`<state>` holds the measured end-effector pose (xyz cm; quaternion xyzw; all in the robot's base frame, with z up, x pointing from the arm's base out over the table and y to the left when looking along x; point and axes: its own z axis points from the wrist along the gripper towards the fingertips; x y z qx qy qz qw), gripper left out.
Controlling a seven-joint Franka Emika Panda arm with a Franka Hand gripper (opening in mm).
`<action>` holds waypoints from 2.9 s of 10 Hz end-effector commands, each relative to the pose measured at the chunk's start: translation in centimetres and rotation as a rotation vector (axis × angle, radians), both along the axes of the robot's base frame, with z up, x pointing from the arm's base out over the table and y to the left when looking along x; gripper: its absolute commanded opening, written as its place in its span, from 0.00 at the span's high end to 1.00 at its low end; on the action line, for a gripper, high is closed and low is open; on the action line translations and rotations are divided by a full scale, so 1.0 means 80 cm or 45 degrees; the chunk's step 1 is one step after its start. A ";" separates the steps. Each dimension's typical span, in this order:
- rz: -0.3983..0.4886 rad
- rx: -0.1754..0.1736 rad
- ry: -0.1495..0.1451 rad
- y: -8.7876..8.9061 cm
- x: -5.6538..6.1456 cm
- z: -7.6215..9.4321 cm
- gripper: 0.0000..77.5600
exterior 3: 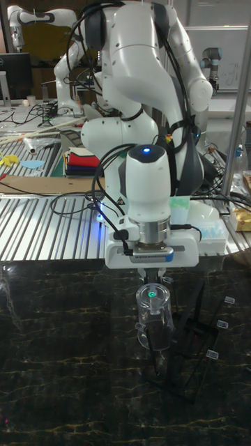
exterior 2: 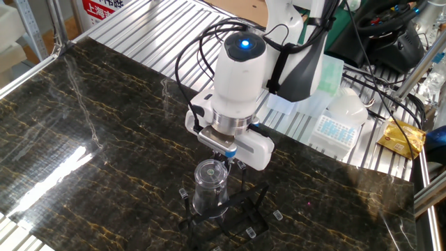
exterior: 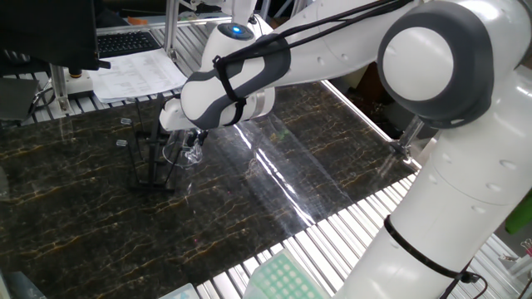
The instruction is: Put the cup on the cup rack
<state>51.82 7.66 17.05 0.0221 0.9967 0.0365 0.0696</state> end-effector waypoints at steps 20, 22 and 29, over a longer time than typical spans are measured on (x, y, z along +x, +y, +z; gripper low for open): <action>-0.027 -0.072 -0.023 0.005 -0.001 -0.009 0.99; -0.030 -0.074 -0.023 0.005 -0.001 -0.009 0.99; -0.060 -0.067 -0.033 0.005 -0.001 -0.009 0.99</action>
